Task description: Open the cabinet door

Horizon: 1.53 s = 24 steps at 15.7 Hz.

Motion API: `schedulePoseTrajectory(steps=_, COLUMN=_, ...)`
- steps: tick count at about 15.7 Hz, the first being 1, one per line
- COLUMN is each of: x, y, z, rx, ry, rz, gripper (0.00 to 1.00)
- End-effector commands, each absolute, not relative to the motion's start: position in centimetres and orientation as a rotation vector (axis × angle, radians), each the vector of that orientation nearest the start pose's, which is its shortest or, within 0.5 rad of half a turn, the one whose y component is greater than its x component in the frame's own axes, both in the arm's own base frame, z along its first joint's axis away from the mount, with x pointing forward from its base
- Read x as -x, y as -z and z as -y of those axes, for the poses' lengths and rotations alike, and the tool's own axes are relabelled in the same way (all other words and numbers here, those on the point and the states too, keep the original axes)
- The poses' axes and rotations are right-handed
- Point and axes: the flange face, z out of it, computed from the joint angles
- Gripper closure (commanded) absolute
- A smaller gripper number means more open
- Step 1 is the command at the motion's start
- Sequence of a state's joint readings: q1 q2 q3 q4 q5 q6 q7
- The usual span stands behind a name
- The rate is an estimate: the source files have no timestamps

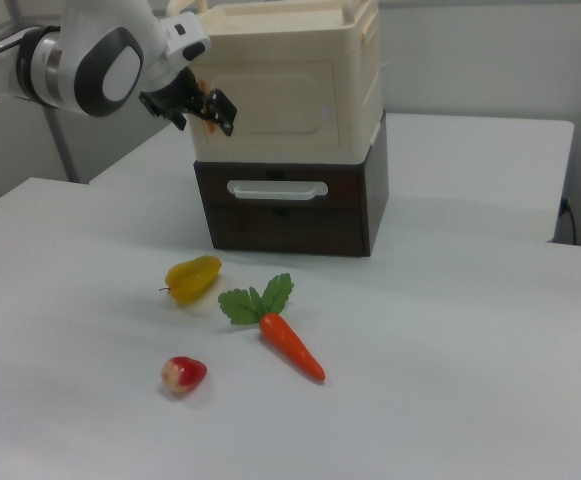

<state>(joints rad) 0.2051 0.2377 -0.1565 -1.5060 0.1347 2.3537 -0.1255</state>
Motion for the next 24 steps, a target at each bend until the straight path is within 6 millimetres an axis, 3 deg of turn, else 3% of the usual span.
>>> schedulePoseTrajectory(steps=1, x=-70.0, y=-60.7, z=-7.7, rx=2.894, ry=1.013, rz=0.185, gripper=0.0)
schedulePoseTrajectory(steps=5, x=-70.8, y=-60.0, z=-9.0, rx=2.866, ry=1.096, rz=0.199, gripper=0.13)
schedulePoseTrajectory(steps=6, x=-70.9, y=-60.1, z=-9.3, rx=2.858, ry=1.115, rz=0.203, gripper=0.2)
schedulePoseTrajectory(steps=9, x=-71.8, y=-60.3, z=-10.1, rx=2.837, ry=1.173, rz=0.217, gripper=0.23)
schedulePoseTrajectory(steps=14, x=-73.3, y=-59.4, z=-11.1, rx=2.827, ry=1.186, rz=0.145, gripper=0.37)
schedulePoseTrajectory(steps=15, x=-73.2, y=-59.3, z=-12.0, rx=2.825, ry=1.183, rz=0.154, gripper=0.42)
schedulePoseTrajectory(steps=18, x=-73.5, y=-60.2, z=-12.3, rx=2.758, ry=1.287, rz=0.096, gripper=0.77)
schedulePoseTrajectory(steps=19, x=-73.8, y=-59.6, z=-12.4, rx=2.757, ry=1.286, rz=0.082, gripper=0.82)
schedulePoseTrajectory(steps=24, x=-73.9, y=-59.4, z=-12.3, rx=2.761, ry=1.29, rz=0.081, gripper=0.83)
